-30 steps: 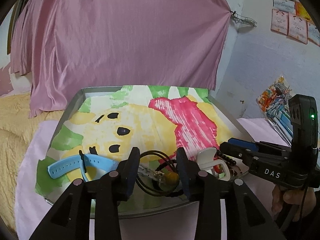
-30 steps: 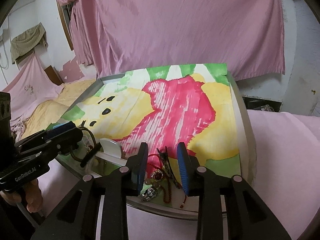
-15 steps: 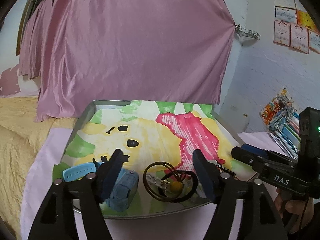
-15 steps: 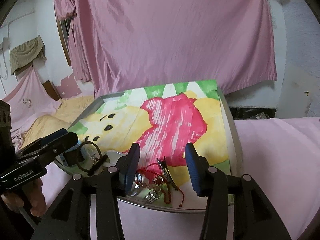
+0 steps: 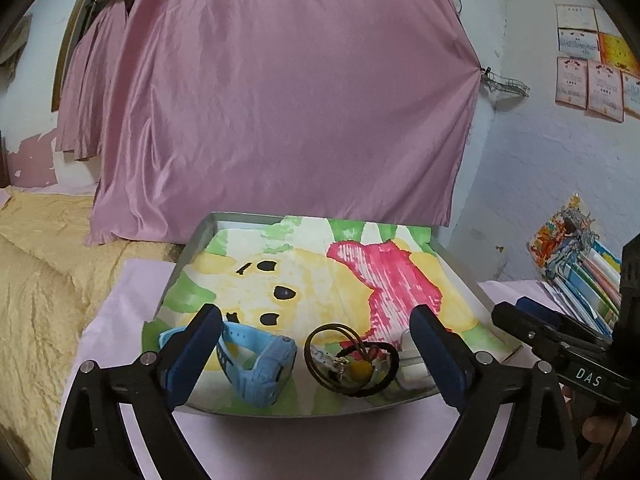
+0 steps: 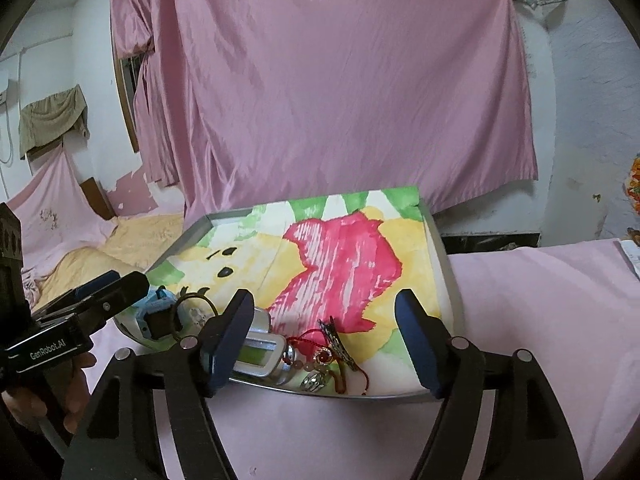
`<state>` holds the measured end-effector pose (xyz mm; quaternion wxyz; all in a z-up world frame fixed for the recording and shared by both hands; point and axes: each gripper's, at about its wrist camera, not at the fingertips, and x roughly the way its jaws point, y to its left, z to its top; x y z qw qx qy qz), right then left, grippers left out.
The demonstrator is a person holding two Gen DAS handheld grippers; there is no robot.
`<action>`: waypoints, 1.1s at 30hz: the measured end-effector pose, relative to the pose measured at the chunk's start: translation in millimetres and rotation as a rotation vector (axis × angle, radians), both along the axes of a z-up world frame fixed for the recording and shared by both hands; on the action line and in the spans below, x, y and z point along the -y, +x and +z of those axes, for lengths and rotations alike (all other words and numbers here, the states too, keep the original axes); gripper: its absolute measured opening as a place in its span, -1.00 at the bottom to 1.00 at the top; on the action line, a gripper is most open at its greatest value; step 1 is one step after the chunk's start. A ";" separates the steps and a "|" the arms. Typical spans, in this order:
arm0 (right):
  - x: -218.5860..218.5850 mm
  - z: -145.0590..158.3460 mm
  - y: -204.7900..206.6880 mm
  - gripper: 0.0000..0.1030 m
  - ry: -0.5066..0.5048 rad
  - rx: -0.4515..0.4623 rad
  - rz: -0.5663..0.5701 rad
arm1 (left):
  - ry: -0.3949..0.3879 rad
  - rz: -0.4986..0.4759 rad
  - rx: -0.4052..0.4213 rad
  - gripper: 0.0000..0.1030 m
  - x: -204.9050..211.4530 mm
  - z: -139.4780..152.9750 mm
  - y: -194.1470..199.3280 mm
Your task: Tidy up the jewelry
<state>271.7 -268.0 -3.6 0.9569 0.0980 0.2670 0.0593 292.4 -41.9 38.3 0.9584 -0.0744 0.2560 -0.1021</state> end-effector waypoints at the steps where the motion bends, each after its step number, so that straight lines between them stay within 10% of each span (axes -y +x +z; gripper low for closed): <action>1: 0.3 1.5 -3.4 0.44 -0.005 0.011 -0.007 | -0.002 0.005 0.005 0.88 -1.1 0.7 -1.7; 10: -0.8 11.5 -29.9 0.77 -0.015 0.099 -0.026 | -0.016 0.066 0.079 0.99 -11.1 10.6 -25.3; 33: -6.7 35.1 -108.1 0.81 -0.043 0.237 -0.049 | 0.023 0.108 0.181 0.99 -20.6 32.6 -93.9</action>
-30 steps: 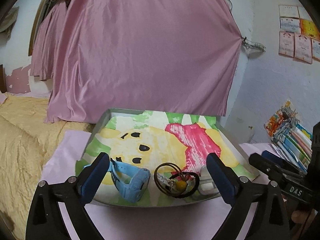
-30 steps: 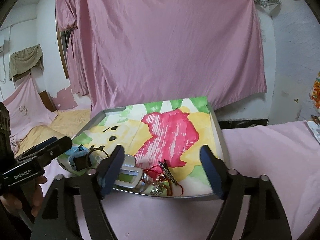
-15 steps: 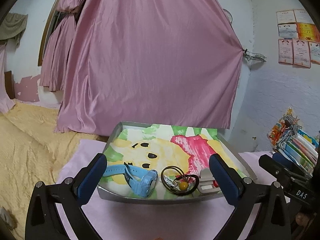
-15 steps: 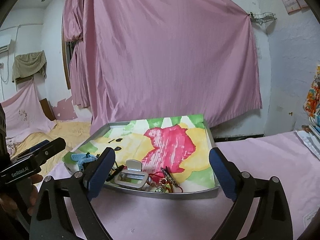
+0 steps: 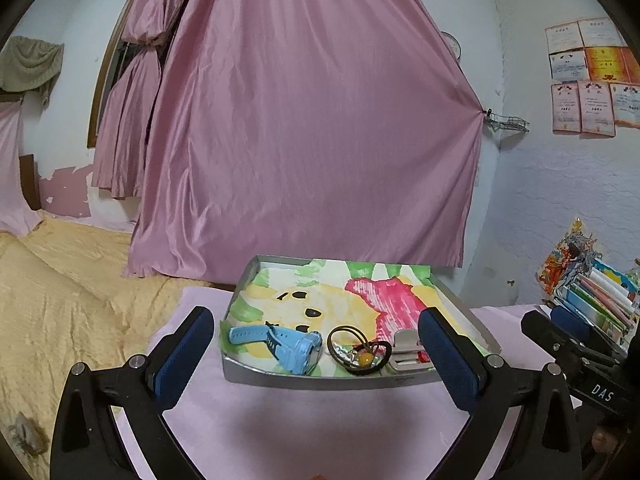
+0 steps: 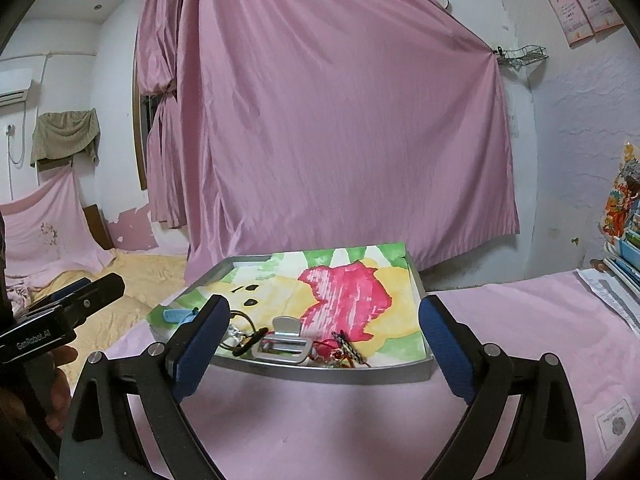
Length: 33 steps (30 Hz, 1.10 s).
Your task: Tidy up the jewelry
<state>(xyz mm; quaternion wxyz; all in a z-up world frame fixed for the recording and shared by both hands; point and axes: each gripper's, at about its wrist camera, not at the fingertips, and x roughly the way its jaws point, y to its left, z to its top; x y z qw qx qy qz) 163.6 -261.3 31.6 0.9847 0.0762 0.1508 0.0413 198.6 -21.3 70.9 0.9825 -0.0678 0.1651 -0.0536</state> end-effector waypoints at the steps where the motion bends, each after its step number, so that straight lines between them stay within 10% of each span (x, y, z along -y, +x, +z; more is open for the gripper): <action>1: -1.0 1.0 -2.6 0.81 -0.001 0.003 0.000 | 0.002 0.003 0.004 0.99 -0.8 0.2 -4.0; 33: -37.9 -9.8 -150.4 0.81 -0.057 0.092 -0.014 | 0.049 0.065 0.058 0.99 -23.5 -19.3 -131.2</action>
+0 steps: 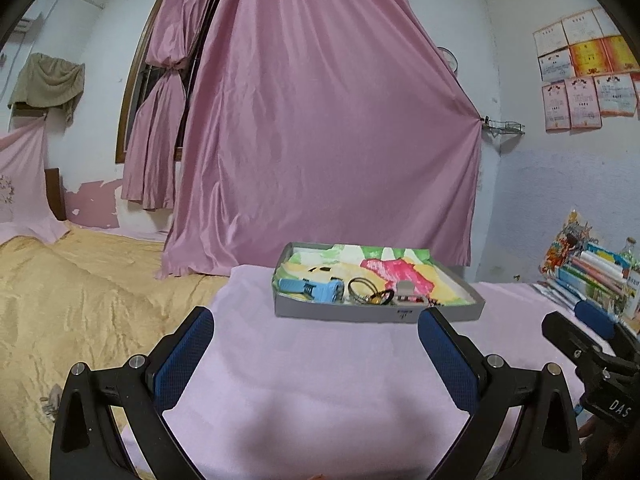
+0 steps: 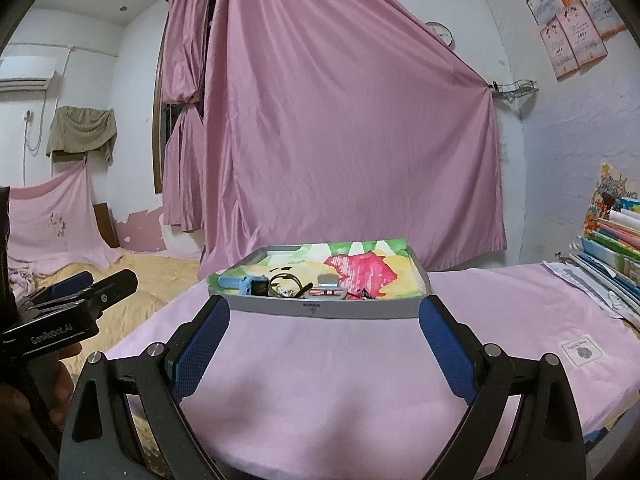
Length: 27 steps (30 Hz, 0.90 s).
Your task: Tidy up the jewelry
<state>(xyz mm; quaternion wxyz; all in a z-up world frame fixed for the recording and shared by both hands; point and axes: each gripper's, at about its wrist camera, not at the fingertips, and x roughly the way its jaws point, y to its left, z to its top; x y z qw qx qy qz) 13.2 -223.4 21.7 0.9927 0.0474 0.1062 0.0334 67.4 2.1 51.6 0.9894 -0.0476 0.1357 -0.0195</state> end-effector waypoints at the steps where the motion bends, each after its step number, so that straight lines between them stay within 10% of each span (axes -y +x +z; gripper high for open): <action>1: -1.1 -0.1 -3.5 0.81 -0.003 0.003 -0.003 | 0.006 0.005 -0.001 0.99 -0.1 -2.7 -3.3; 27: 4.5 -21.0 -30.3 0.82 -0.026 0.006 -0.062 | 0.027 0.021 0.014 0.99 -1.1 -39.1 -33.1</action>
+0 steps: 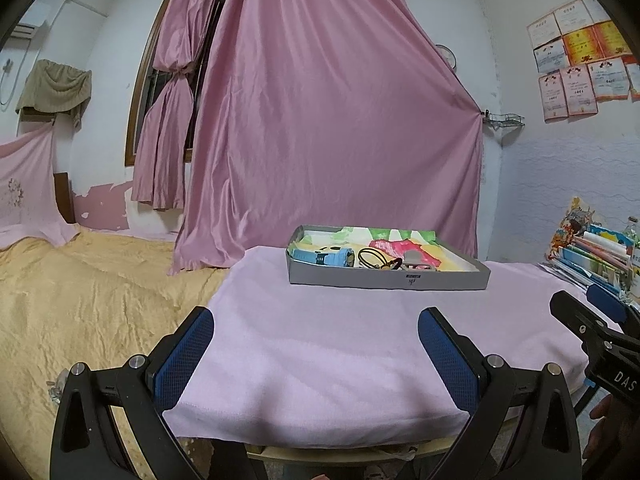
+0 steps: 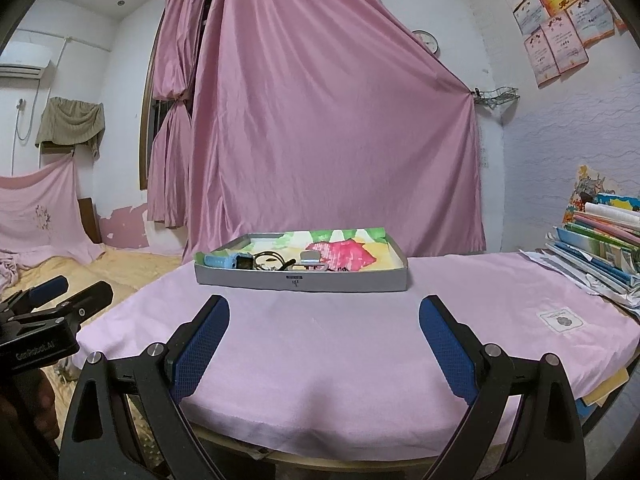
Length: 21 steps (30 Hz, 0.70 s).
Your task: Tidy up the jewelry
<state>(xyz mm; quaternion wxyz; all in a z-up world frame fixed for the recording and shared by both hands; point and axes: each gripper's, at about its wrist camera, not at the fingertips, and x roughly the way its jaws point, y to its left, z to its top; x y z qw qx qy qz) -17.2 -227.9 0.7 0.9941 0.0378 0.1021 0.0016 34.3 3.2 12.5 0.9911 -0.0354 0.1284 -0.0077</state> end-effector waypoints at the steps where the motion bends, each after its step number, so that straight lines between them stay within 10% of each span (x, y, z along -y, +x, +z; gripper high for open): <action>1: -0.8 0.1 1.0 0.82 0.001 -0.002 0.001 | 0.000 0.000 -0.002 0.99 -0.1 0.2 0.4; 21: -2.8 -3.8 6.0 0.82 0.006 -0.023 0.002 | 0.000 -0.012 -0.010 0.99 -0.8 -3.1 4.7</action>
